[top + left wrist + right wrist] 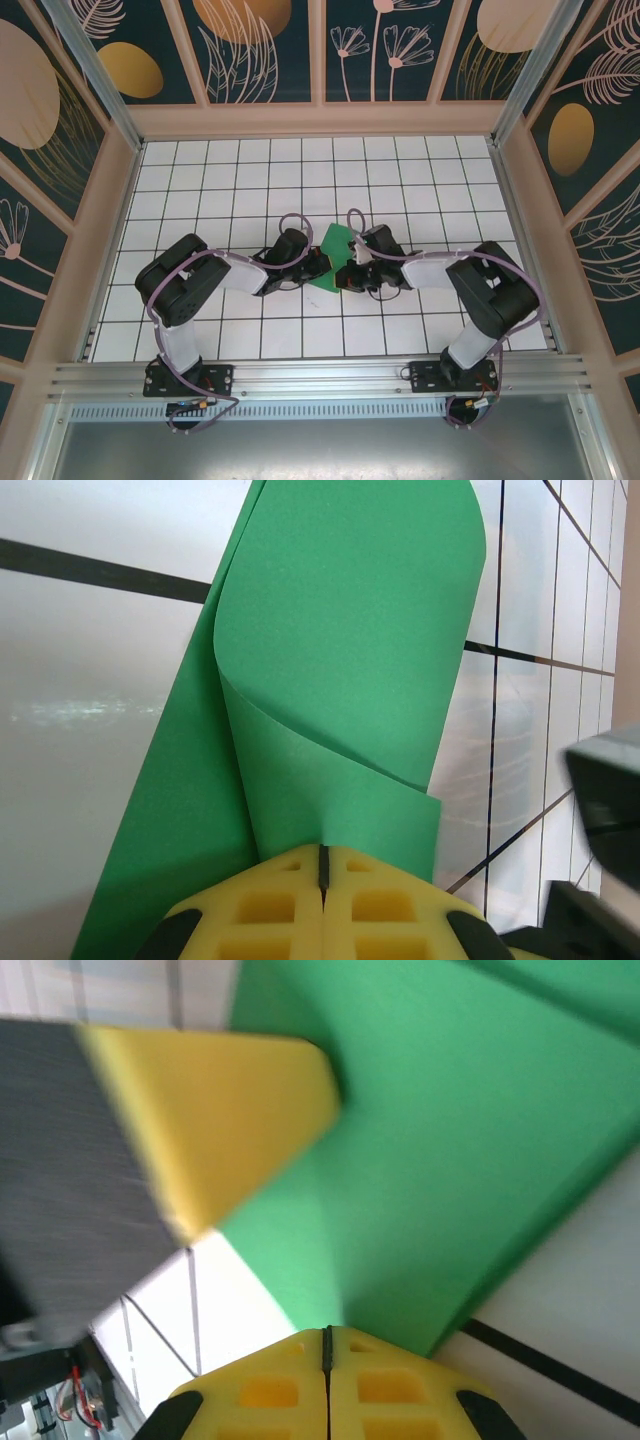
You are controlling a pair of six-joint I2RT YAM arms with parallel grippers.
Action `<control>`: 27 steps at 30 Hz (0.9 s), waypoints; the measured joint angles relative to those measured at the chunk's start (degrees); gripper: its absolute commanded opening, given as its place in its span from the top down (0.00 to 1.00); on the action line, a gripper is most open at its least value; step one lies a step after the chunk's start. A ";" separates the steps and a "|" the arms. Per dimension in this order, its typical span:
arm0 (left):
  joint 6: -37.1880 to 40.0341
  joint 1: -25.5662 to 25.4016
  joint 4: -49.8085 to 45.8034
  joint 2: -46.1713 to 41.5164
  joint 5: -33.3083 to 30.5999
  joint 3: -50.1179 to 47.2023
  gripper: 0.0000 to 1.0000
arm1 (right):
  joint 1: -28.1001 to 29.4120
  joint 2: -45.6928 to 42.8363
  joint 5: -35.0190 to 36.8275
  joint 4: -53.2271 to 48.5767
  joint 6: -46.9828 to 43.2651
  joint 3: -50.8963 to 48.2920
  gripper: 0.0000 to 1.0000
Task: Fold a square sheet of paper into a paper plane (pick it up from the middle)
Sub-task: Fold the triangle a second time at the center of the table.
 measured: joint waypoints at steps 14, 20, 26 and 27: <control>-0.37 -0.04 -1.16 -3.41 1.90 -0.13 0.88 | -0.52 0.81 -1.60 3.02 0.66 -1.01 1.00; -2.27 -0.04 -0.33 -5.53 4.04 -0.63 0.97 | -0.52 0.81 -1.51 3.04 1.46 -1.01 1.00; -3.74 -0.04 0.52 -3.87 4.87 -1.73 0.98 | -0.52 0.81 -1.51 3.10 1.66 -1.01 1.00; -3.93 -0.04 1.05 -3.17 4.98 -1.73 0.98 | -0.52 0.81 -1.51 3.10 1.66 -1.01 1.00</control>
